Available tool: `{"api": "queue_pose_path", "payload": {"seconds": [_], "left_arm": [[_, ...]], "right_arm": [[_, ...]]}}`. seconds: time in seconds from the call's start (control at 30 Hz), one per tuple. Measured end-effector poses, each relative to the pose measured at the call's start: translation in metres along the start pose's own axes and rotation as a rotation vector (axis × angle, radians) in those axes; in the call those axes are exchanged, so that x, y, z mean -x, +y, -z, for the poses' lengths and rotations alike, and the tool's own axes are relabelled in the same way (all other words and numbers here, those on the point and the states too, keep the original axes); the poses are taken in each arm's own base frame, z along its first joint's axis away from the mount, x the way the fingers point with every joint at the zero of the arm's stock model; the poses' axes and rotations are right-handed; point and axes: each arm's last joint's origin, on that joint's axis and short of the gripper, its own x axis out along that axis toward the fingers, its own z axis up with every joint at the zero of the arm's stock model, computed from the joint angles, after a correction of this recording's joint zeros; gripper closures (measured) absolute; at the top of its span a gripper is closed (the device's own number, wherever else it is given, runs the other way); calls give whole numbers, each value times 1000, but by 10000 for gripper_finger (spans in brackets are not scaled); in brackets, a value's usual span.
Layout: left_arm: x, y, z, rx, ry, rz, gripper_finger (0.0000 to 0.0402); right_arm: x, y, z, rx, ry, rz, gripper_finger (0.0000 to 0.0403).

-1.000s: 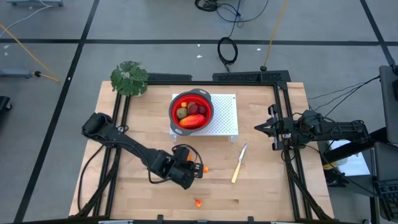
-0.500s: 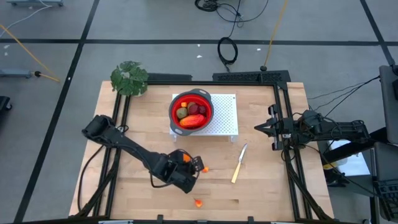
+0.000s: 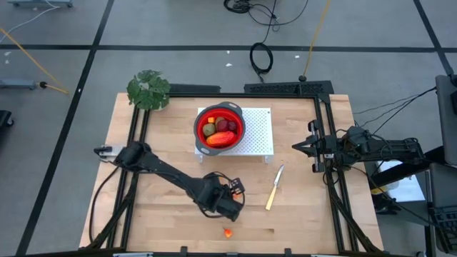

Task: Pick & Place Fruit
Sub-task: Put the orange into the orange strainer bowl on the shelf

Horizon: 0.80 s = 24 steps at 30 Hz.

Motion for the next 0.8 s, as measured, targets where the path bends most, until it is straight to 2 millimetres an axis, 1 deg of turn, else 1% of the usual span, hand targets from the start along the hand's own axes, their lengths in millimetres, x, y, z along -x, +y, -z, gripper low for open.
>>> {"api": "queue_pose_path", "payload": {"seconds": [0.07,0.23,0.43,0.8], "left_arm": [[-8,3,2,-10,-10,-28,398],[-15,15,3,-61,-89,-93,397],[-13,28,1,-120,-206,-114,400],[-16,30,1,-148,-225,-122,392]], "right_arm": [[0,0,0,2,0,0,403],[0,0,0,5,0,0,403],[0,0,0,5,0,0,403],[0,0,0,5,0,1,403]]}}
